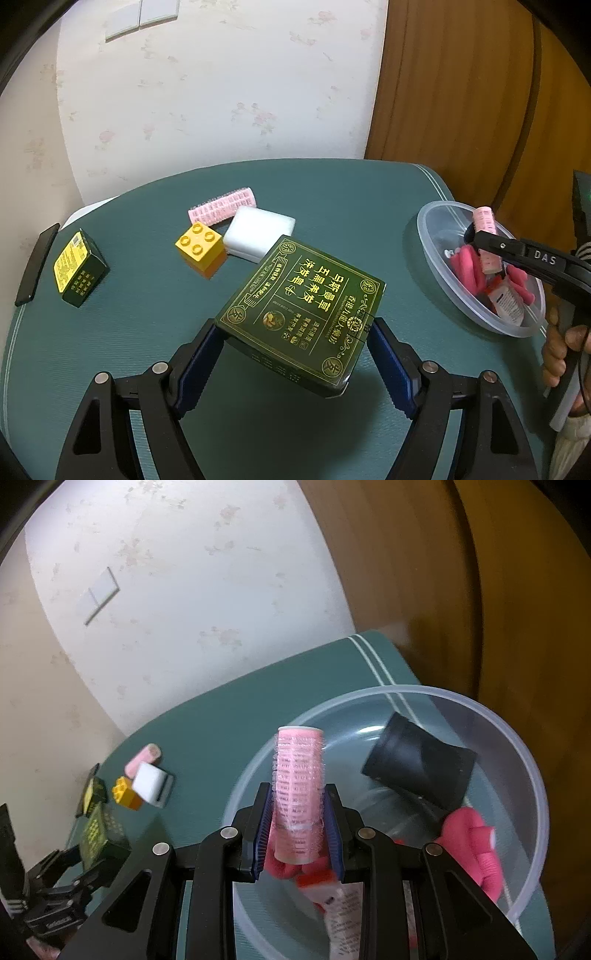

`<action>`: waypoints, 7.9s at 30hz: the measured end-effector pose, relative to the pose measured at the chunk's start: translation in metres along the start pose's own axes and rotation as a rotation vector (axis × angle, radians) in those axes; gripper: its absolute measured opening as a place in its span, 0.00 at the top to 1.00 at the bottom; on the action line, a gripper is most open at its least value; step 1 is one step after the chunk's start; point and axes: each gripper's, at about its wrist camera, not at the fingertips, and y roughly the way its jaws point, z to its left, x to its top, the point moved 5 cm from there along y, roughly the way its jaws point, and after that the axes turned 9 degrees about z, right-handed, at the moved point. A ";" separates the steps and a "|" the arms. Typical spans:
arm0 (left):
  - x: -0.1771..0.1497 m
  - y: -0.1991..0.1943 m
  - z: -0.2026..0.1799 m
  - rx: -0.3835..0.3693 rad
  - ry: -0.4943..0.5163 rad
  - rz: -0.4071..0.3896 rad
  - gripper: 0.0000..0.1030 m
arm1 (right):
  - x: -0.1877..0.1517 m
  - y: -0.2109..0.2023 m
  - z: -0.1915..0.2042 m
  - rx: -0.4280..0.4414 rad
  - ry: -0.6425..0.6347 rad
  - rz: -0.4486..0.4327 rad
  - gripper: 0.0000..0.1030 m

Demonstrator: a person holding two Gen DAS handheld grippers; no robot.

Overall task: Organize objects
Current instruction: 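Carry the pink roller to the clear bowl with the right tool while the left tool lifts the green box, then open the right tool to drop the pink roller into the bowl, then lower the green box into the bowl and open the left tool, then lift both tools out of the bowl and move back over the table, then close the right tool on the white sponge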

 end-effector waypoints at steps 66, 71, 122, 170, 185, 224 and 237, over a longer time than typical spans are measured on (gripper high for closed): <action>0.033 0.050 -0.174 -0.251 0.220 0.051 0.20 | 0.013 -0.060 -0.079 -0.025 0.156 -0.142 0.51; 0.031 0.058 -0.175 -0.226 0.249 0.041 0.20 | 0.013 -0.059 -0.080 -0.024 0.156 -0.142 0.51; 0.041 0.023 -0.101 -0.129 0.102 -0.055 0.02 | 0.001 -0.049 -0.044 -0.029 0.021 -0.166 0.38; 0.016 -0.010 0.044 -0.016 -0.114 -0.071 0.02 | -0.010 -0.024 0.090 0.046 -0.328 -0.126 0.36; 0.012 -0.011 0.096 0.040 -0.202 -0.068 0.02 | -0.019 0.047 0.161 0.109 -0.459 0.016 0.19; 0.031 0.024 0.139 0.145 -0.216 -0.018 0.02 | -0.021 0.124 0.193 0.100 -0.541 0.204 0.46; 0.055 0.049 0.111 0.076 -0.121 -0.004 0.02 | -0.061 0.086 0.164 0.168 -0.547 0.286 0.46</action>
